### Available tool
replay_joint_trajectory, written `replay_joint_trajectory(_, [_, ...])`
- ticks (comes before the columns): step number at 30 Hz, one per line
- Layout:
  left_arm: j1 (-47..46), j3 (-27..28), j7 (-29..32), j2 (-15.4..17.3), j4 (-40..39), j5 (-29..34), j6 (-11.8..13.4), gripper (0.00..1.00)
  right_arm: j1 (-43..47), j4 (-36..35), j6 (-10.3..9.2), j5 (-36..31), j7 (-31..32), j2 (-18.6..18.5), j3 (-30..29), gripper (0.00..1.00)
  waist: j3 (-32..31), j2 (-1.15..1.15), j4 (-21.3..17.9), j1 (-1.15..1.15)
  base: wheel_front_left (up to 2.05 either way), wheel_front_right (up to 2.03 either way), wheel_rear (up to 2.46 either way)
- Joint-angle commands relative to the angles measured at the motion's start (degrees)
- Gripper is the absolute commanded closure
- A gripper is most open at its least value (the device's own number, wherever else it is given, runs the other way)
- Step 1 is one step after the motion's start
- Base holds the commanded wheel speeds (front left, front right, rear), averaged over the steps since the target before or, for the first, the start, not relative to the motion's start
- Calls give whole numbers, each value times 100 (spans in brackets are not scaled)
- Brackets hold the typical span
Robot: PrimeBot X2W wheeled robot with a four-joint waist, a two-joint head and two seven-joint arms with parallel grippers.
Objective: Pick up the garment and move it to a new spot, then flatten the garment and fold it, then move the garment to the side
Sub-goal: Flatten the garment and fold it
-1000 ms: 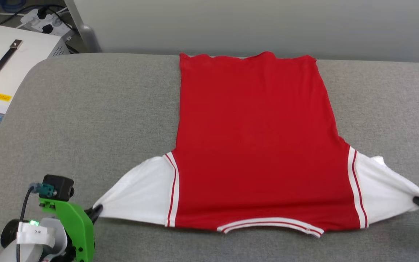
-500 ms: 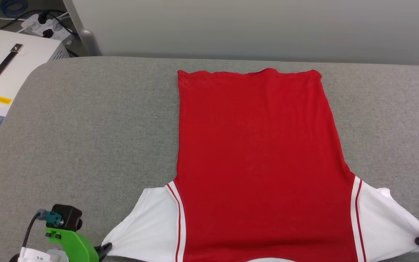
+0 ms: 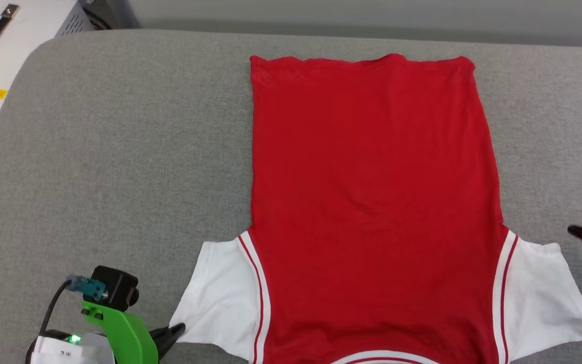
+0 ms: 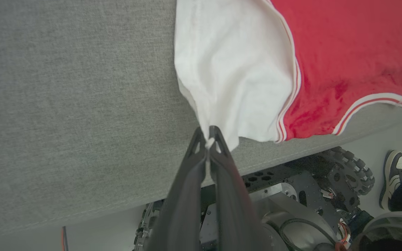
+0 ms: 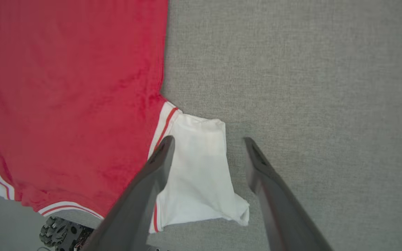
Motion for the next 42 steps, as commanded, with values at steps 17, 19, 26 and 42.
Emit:
replay_joint_trajectory(17, [-782,-200,-48,-201,-961,604,-2,100,-4119,1435,-45,-1358,1012,-286,309,0,2199,0,1299,0,0,0,0])
replay_joint_trajectory(19, [-843,-203,-101,-263,-991,626,-14,100,-4408,1677,-45,-1481,991,-336,353,0,2303,0,1412,0,0,0,0])
replay_joint_trajectory(26, [-1066,-297,-197,-449,-957,668,-158,100,-5103,2393,-45,-1889,889,-457,472,0,2538,0,1691,0,0,0,0])
replay_joint_trajectory(42, [-1346,-376,-279,-685,-620,581,-338,100,-4947,2959,-45,-1938,979,-608,826,100,2609,0,1829,0,0,0,0])
